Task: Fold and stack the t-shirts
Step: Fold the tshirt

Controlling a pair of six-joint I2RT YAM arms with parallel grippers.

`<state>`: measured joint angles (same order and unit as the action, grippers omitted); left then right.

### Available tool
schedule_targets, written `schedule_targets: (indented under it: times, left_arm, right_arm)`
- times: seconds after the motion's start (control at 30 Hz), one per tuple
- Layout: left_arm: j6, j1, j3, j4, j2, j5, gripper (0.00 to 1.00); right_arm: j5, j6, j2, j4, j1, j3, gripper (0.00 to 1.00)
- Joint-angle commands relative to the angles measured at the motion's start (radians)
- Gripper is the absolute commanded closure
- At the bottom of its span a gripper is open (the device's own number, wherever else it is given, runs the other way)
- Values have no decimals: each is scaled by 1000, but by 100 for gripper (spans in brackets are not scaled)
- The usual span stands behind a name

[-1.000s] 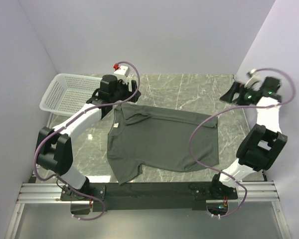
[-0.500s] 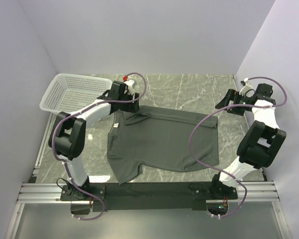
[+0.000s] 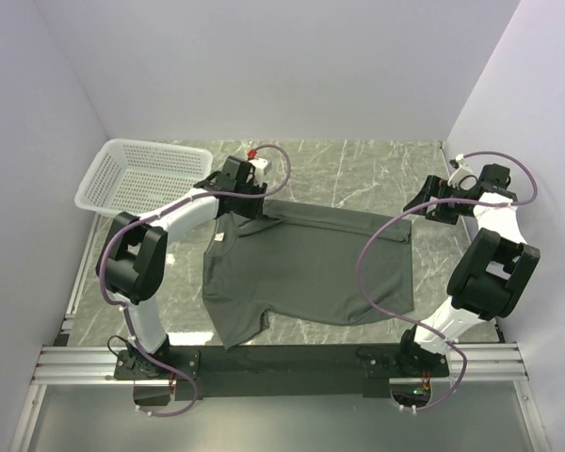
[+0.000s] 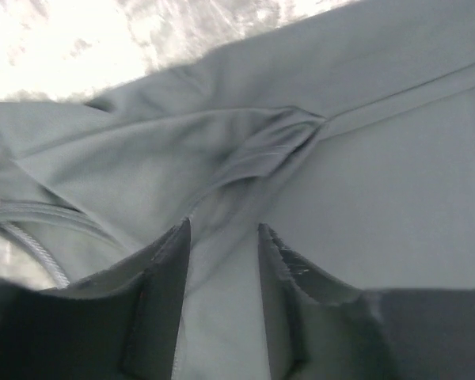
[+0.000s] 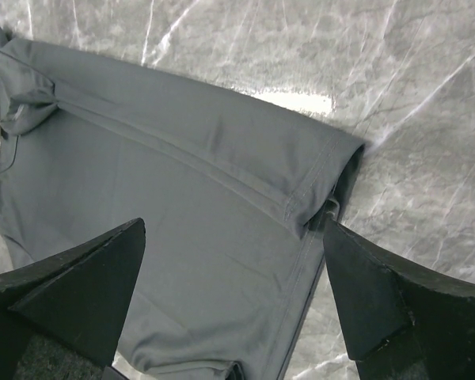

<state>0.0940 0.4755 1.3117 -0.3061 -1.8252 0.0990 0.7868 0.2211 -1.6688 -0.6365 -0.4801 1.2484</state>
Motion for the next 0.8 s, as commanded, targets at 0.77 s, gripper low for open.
schedule_targets:
  times: [0.77]
  left_arm:
    - [665, 28, 44, 150, -132, -65, 61]
  right_arm:
    - [8, 6, 61, 34, 5, -26, 1]
